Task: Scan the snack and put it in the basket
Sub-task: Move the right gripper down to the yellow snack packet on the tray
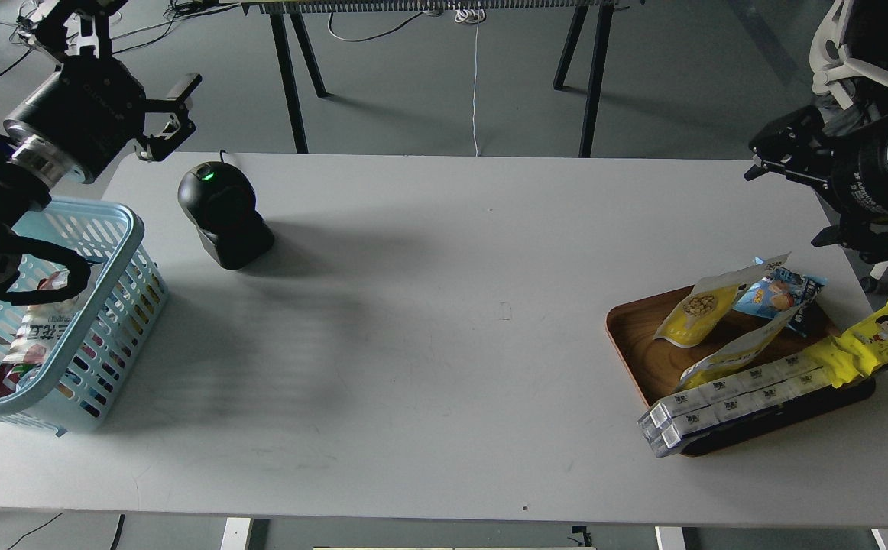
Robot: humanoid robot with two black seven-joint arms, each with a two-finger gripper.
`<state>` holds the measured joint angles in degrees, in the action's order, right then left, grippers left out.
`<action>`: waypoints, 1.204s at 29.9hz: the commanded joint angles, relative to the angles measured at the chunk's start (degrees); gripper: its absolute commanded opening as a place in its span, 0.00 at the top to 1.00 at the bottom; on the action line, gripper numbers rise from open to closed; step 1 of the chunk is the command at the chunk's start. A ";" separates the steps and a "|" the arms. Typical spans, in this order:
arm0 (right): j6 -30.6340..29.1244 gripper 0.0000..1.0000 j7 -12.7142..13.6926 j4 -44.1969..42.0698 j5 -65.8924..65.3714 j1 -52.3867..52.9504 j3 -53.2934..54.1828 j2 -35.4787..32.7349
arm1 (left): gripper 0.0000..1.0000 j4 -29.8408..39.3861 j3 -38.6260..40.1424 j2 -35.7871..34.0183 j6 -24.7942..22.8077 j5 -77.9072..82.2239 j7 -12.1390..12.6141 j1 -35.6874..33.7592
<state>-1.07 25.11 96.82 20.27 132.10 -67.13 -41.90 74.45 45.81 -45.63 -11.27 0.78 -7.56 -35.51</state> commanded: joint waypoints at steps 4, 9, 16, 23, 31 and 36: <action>4.50 0.03 -0.15 -2.33 -0.14 -9.22 6.29 -0.03 | 0.00 0.08 -0.02 -0.34 -0.06 0.01 0.00 0.09; 5.56 0.03 -0.15 -5.23 -0.05 -13.97 11.04 0.50 | 0.00 0.08 -0.02 -0.51 -0.06 0.01 -0.18 0.09; 6.35 0.05 -0.41 -6.29 -0.40 -17.32 11.84 0.59 | 0.00 0.08 -0.02 -0.43 0.02 -0.07 -0.18 0.09; 6.52 0.10 -1.20 -10.32 -0.58 -21.26 12.81 1.11 | 0.00 0.08 -0.11 -0.34 0.02 0.01 -0.18 0.09; 8.11 0.26 -2.08 -11.47 -0.84 -27.25 17.64 3.74 | 0.00 0.08 -0.11 -0.43 0.02 0.01 -0.18 0.35; 8.28 0.42 -2.17 -11.12 -1.63 -27.51 17.73 4.37 | 0.00 0.08 -0.02 -0.43 0.02 0.01 -0.18 0.35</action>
<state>7.09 22.98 85.36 19.37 104.82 -49.43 -37.84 74.53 45.70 -46.06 -11.25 0.78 -7.74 -35.16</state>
